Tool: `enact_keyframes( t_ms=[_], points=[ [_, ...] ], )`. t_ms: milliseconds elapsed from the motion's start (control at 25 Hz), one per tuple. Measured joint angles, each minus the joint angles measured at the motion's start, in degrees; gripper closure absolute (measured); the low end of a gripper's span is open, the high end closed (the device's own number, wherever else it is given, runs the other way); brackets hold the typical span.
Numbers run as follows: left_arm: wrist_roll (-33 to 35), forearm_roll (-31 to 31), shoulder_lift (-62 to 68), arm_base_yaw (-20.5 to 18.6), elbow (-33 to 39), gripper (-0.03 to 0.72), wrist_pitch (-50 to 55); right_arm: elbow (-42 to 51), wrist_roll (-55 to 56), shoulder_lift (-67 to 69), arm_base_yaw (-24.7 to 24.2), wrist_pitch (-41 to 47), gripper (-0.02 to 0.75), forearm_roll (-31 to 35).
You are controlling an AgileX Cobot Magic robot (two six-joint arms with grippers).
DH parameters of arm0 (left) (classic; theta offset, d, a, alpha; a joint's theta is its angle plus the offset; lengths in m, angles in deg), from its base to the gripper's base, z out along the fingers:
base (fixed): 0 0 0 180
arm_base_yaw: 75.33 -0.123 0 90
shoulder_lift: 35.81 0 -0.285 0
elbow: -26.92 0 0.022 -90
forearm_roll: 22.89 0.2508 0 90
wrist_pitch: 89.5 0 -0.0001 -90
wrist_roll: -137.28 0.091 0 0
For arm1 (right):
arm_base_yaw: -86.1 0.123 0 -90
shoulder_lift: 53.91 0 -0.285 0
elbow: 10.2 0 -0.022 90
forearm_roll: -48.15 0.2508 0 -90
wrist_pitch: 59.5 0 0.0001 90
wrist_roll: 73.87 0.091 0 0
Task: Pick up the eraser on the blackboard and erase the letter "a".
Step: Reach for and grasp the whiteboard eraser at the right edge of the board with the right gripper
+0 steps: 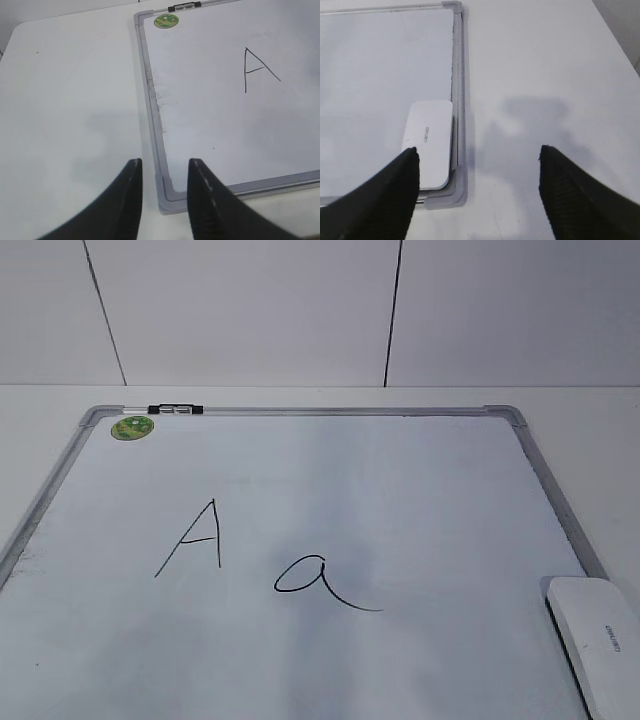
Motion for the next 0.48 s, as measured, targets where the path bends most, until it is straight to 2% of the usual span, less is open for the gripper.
enact_keyframes(
  t_ms=[280, 480],
  points=[
    [0.00, 0.00, 0.00, 0.00, 0.00, 0.454, 0.00, -6.09, -2.55, 8.03, 0.00, -1.90, 0.146, 0.45],
    [0.00, 0.00, 0.00, 0.00, 0.00, 0.454, 0.00, -8.30, -2.81, 15.99, 0.00, -9.40, 0.146, 0.56]
  ],
)
